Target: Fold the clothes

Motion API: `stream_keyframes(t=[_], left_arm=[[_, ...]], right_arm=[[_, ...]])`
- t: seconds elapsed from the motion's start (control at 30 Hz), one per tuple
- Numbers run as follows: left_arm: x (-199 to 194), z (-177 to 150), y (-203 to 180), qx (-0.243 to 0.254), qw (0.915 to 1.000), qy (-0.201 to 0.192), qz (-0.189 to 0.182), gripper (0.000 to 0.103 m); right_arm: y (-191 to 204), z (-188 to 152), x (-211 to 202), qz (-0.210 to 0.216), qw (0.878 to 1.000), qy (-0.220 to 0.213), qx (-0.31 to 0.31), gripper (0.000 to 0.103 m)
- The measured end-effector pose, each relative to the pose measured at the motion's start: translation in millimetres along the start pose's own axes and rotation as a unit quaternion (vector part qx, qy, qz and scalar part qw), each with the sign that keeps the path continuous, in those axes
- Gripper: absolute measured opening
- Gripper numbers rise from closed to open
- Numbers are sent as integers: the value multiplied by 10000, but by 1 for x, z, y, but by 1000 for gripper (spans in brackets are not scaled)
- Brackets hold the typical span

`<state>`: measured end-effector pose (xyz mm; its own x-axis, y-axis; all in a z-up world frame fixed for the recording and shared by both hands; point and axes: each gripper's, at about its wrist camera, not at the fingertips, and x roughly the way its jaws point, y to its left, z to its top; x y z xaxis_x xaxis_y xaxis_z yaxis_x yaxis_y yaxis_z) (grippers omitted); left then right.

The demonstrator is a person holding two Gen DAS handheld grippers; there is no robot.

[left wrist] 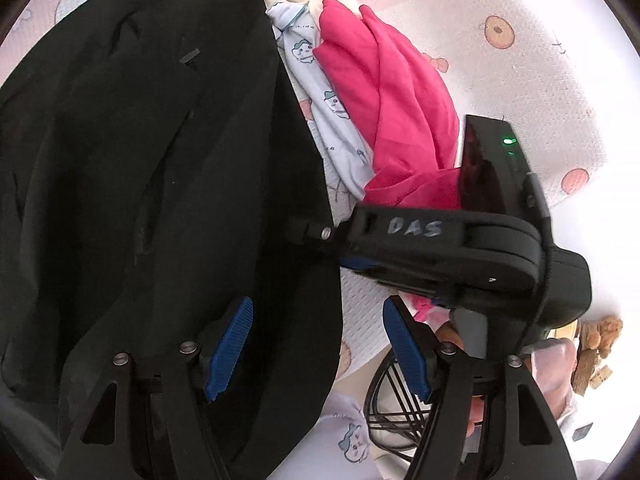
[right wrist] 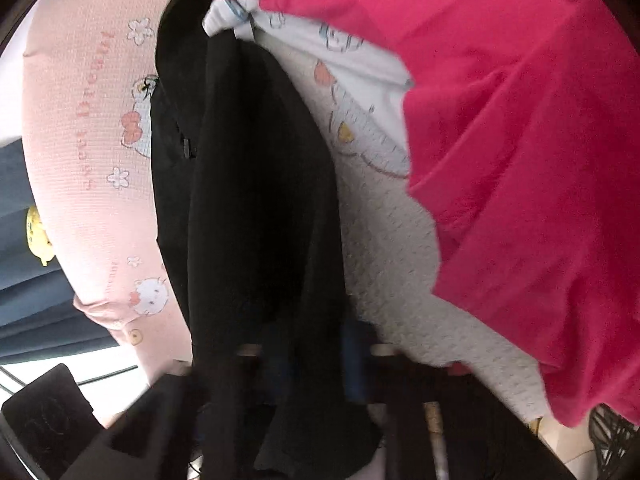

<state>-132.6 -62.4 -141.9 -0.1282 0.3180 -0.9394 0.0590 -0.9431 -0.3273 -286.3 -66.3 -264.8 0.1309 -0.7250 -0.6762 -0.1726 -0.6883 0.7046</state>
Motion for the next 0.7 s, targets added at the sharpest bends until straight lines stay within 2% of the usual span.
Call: stream_keyframes(t=[0.07, 0.17, 0.23, 0.37, 0.5, 0.57, 0.6, 0.63, 0.7], left_arm=[[1, -3, 1, 96, 10000, 22, 9, 65], [-2, -8, 2, 255, 9997, 1, 30, 66], [-9, -6, 7, 201, 9997, -101, -64, 65], [-24, -8, 22, 61, 9992, -391, 94, 65], [-33, -14, 38, -78, 9978, -598, 263, 65], [-37, -17, 46, -147, 9968, -701, 348, 55], [-39, -18, 50, -182, 9962, -753, 390, 36], [-41, -19, 54, -216, 9956, -805, 432, 24], [-42, -22, 64, -361, 9936, -885, 601, 16]], right_arm=[[2, 1, 4, 97, 9999, 60, -60, 7], [9, 0, 4, 601, 9981, 162, -24, 7], [14, -1, 3, 951, 9952, 242, -20, 7], [34, -6, 4, 1520, 9873, 420, -199, 7], [63, -11, 3, 1405, 9868, 444, -678, 7], [76, -15, 6, 1455, 9846, 493, -834, 7], [83, -18, 7, 1570, 9817, 548, -926, 7], [90, -21, 7, 1629, 9798, 562, -1020, 7], [102, -25, 6, 1758, 9748, 590, -1237, 7]])
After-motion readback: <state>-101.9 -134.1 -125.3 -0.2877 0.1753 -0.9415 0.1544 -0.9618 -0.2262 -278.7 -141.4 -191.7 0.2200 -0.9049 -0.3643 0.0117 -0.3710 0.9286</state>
